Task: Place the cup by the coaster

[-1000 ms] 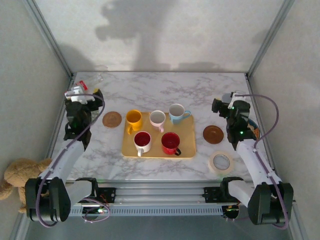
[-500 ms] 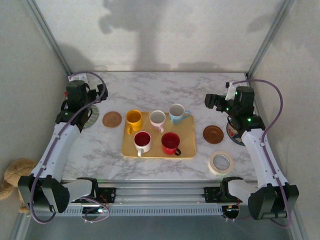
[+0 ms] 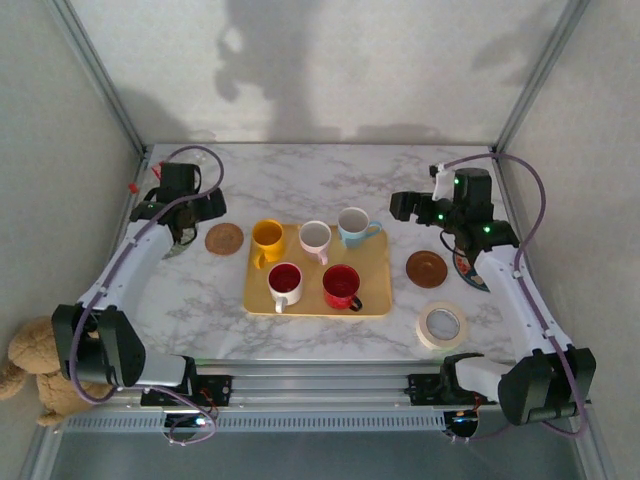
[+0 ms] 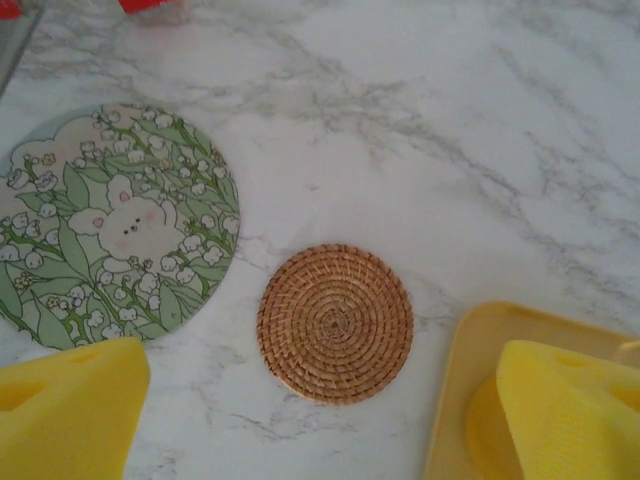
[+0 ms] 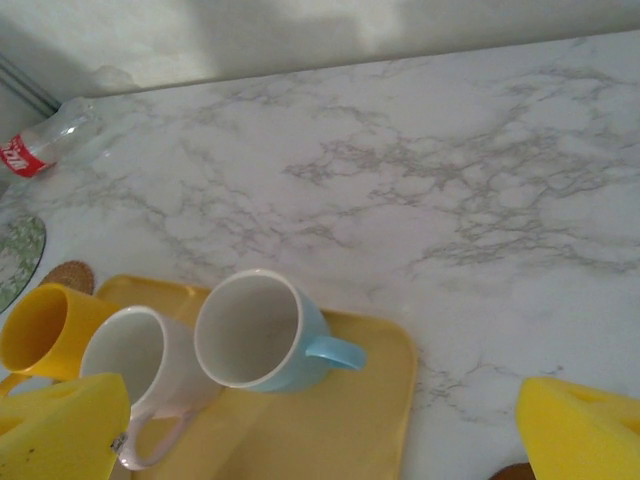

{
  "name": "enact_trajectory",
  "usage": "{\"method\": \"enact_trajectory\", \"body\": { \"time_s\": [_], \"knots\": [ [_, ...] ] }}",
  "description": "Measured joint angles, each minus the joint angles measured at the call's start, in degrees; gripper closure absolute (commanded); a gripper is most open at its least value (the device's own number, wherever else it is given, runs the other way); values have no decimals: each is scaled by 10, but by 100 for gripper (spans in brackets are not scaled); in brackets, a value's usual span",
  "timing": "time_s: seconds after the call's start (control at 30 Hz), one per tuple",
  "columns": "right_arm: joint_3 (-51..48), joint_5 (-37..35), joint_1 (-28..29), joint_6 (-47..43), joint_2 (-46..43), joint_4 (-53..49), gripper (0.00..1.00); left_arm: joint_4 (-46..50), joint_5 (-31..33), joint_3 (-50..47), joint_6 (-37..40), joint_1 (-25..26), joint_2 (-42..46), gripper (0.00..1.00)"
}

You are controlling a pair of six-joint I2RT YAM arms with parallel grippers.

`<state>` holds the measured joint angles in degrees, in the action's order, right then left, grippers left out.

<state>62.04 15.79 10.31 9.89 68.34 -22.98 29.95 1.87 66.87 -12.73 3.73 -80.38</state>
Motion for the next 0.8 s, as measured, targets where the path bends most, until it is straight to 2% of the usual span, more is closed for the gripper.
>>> {"method": "enact_trajectory", "body": {
  "time_s": [0.1, 0.23, 0.33, 0.47, 0.57, 0.8],
  "knots": [
    [0, 5, 7, 0, 8, 0, 1, 7, -13, 9, -6, 0, -26, 34],
    [0, 6, 12, 2, 18, 0, 1, 11, -27, 17, -7, 0, -61, 51],
    [0, 8, 16, 4, 21, 0, 1, 15, -32, 18, -9, 0, -82, 72],
    [0, 9, 23, 7, 32, 4, 1, 14, -37, 18, -13, 0, -103, 86],
    [0, 11, 28, 9, 45, 5, 1, 12, -41, 18, -12, 0, -122, 100],
    [2, 30, 55, 6, 66, 7, 1, 6, -49, 19, -12, 0, -189, 100]
  ]
}}
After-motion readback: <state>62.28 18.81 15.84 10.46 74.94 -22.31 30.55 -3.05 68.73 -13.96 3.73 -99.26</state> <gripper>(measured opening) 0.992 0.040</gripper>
